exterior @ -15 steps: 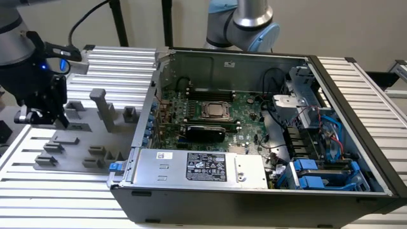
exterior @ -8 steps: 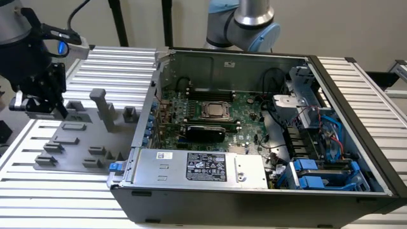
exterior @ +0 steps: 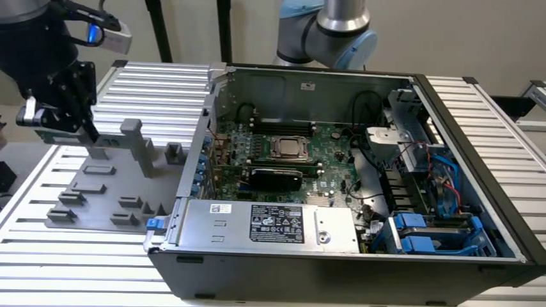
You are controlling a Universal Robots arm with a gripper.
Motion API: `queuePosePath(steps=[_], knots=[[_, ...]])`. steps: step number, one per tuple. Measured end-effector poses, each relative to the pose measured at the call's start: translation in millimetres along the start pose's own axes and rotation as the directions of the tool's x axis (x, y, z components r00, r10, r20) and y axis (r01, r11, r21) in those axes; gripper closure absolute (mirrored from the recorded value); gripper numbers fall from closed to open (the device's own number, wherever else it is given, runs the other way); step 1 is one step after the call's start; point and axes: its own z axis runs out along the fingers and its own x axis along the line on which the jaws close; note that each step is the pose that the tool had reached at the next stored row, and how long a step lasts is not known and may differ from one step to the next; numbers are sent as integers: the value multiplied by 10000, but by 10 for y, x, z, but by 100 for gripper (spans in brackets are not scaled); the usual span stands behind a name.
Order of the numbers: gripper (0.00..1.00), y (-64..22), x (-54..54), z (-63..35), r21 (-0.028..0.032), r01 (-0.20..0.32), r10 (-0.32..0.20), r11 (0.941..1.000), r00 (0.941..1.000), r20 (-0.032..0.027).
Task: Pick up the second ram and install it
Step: 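Pick up the second ram and move it above second insertion slot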
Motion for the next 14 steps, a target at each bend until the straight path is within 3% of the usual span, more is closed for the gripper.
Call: queuePosePath(steps=[14], knots=[[100,-633,-38,-631,-40,-1,2,10000,10000,61]])
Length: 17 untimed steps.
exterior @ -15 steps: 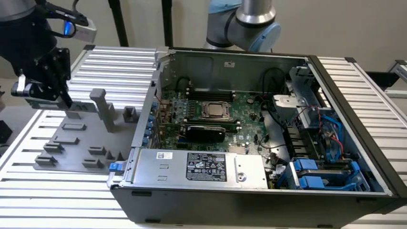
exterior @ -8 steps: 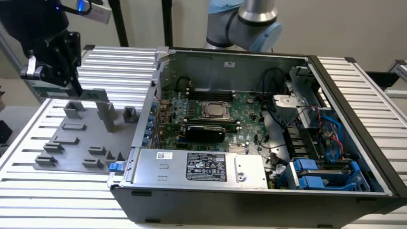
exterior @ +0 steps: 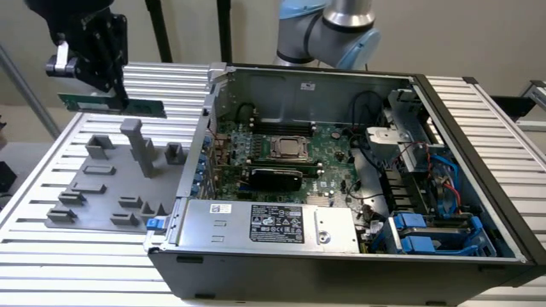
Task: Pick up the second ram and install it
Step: 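Pick up the second ram and move it above second insertion slot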
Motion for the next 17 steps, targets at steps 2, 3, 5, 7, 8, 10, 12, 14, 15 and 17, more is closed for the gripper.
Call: queuePosePath(steps=[2,3,5,7,8,10,12,14,15,17], knots=[[100,-90,-6,-60,-2,0,0,10000,10000,3],[100,-135,-8,-81,-5,0,0,10000,10000,2],[100,-226,-12,-110,-8,-1,1,10000,10000,0],[100,-317,-15,-122,-9,-1,1,10000,10000,0],[100,-362,-17,-124,-9,0,0,10000,10000,0],[100,-453,-21,-124,-8,0,0,10000,10000,1],[100,-544,-25,-125,-8,0,0,10000,10000,1],[100,-635,-30,-126,-9,0,0,10000,10000,1],[100,-680,-33,-126,-8,-1,1,10000,10000,0],[100,-773,-39,-126,-8,0,0,10000,10000,1]])
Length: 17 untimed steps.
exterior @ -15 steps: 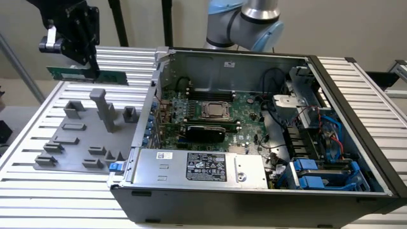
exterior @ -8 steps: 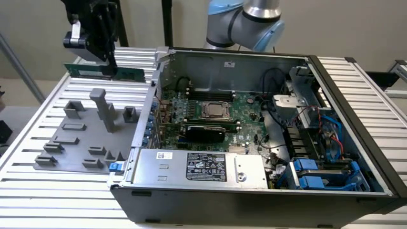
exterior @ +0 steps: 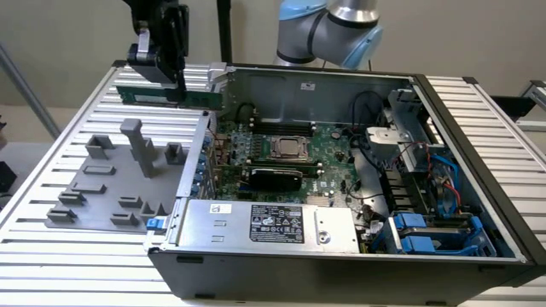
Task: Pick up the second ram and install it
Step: 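Pick up the second ram and move it above second insertion slot, then insert the second ram into the second slot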
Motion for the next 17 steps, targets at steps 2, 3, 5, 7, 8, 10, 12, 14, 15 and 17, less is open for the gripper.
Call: queuePosePath(steps=[2,3,5,7,8,10,12,14,15,17], knots=[[100,-90,-7,-1,-1,0,0,10000,10000,-1],[100,-136,-11,-1,0,0,0,10000,10000,0],[100,-225,-20,0,0,0,0,10000,10000,0],[100,-316,-34,5,0,0,0,10000,10000,0],[100,-361,-42,9,-1,-1,1,10000,10000,0],[100,-450,-62,22,-1,0,0,10000,10000,-1],[100,-542,-86,42,-1,0,0,10000,10000,-1],[100,-633,-117,69,-1,0,0,10000,10000,-1],[100,-677,-135,86,0,0,0,10000,10000,-1],[100,-768,-177,123,0,0,0,10000,10000,0]])
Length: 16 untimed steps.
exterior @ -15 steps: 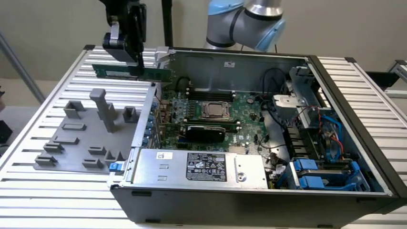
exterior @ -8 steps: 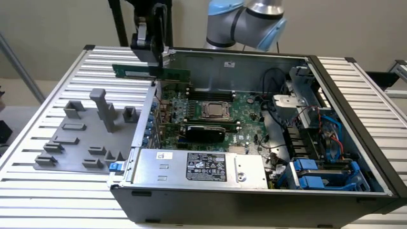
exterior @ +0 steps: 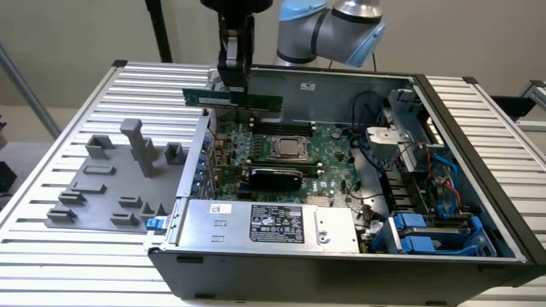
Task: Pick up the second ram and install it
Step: 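Insert the second ram into the second slot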
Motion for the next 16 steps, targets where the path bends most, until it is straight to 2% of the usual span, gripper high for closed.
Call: queuePosePath(steps=[11,16], knots=[[100,-491,-234,204,0,0,0,10000,10000,0],[100,-676,-351,297,-1,0,0,10000,10000,-1]])
